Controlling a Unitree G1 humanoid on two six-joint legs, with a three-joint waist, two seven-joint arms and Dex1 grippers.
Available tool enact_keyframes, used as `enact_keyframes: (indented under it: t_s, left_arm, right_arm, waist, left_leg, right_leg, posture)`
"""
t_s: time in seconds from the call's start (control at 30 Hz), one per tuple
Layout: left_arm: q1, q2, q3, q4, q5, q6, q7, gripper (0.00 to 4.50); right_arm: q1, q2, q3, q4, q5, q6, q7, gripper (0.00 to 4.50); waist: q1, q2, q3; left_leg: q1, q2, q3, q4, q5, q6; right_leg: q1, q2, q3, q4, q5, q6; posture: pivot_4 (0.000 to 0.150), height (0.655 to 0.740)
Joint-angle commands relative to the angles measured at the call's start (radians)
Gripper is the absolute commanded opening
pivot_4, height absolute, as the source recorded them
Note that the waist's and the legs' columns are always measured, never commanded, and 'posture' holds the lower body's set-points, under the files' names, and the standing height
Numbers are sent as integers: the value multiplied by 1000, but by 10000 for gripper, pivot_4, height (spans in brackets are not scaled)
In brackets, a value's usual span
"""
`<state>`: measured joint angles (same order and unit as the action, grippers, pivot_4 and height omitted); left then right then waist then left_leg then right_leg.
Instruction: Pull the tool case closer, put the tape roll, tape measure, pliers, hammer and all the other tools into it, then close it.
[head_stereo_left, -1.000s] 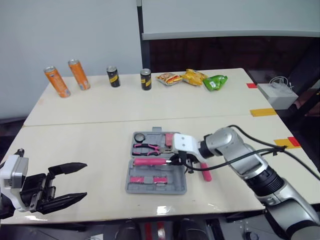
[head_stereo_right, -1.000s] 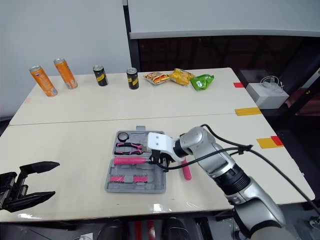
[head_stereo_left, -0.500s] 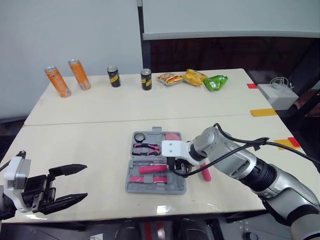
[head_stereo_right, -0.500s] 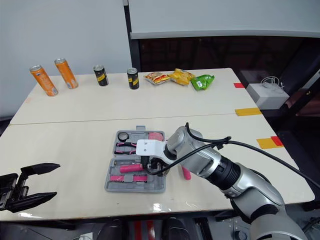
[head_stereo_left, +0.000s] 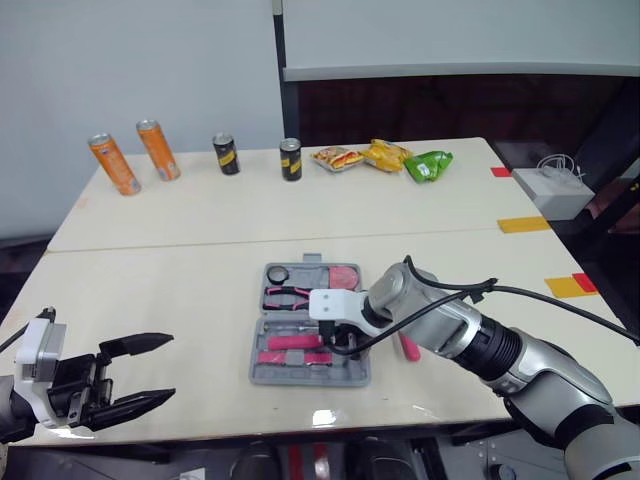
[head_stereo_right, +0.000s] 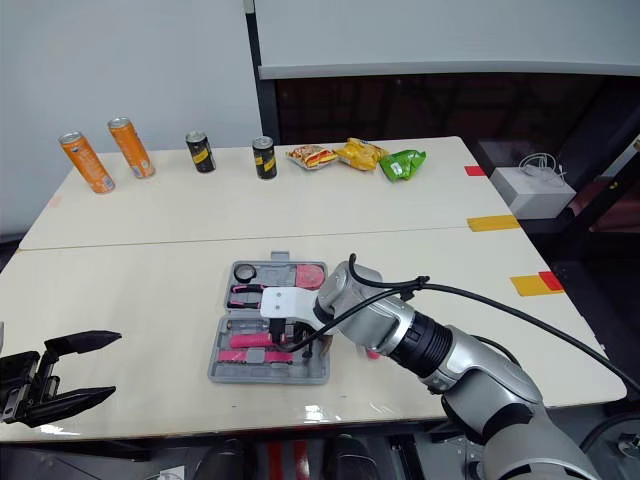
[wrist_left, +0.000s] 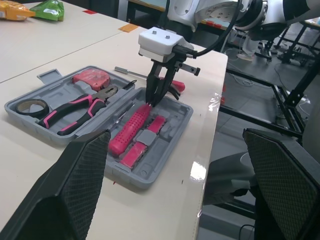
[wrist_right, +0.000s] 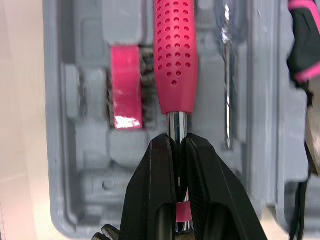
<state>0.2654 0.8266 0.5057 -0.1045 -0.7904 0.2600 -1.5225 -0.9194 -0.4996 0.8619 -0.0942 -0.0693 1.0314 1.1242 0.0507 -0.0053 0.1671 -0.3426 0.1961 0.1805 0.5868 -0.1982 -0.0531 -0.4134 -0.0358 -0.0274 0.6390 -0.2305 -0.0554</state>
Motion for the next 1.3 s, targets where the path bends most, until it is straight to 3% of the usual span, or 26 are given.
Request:
enact_keyframes:
  t_s: [0.03, 0.87, 0.93, 1.0, 1.13, 1.3]
  left_arm:
    - [1, 7, 8, 4, -2, -22, -55, 45000]
    - [7, 3, 1, -36, -11, -10, -24, 45000]
    - [7, 3, 1, -39, -12, -8, -22, 45000]
    - [7, 3, 1, -42, -13, -6, -21, 45000]
    - [8, 2, 4, -49, -16, 0, -16, 45000]
    - [9, -2, 10, -70, -24, 13, -2, 45000]
  right_arm:
    - [-31, 27, 1, 0, -5, 0, -12, 204]
    - [-27, 99, 8, 76, 10, -2, -30, 204]
    - [-21, 104, -1, 76, 10, -10, -38, 9123]
    - [-13, 103, -20, 71, 10, -21, -51, 14731]
    - [26, 70, -94, 27, 38, -71, -56, 14731]
    - [201, 82, -350, -21, 184, -282, -73, 14731]
  waist:
    - [0, 0, 0]
    - [-1, 0, 0]
    - [-1, 0, 0]
    - [-1, 0, 0]
    - [3, -1, 0]
    - [10, -1, 0]
  left_leg:
    - [0, 0, 0, 0, 0, 0]
    - [1, 1, 0, 0, 1, -1]
    - [1, 1, 0, 0, 1, -1]
    - [1, 1, 0, 0, 1, -1]
    - [2, 1, 0, 0, 1, -2]
    - [1, 1, 0, 0, 1, -2]
  right_leg:
    - [0, 0, 0, 0, 0, 0]
    - [0, 1, 0, 0, 1, -1]
    - [0, 1, 0, 0, 1, -1]
    - [0, 1, 0, 0, 1, -1]
    - [1, 1, 0, 1, 1, -1]
    - [1, 1, 0, 0, 1, -1]
  posture:
    - [1500, 7400]
    - [1500, 7400]
    - [1500, 7400]
    - [1500, 7400]
    - [1500, 7400]
    - [1500, 7400]
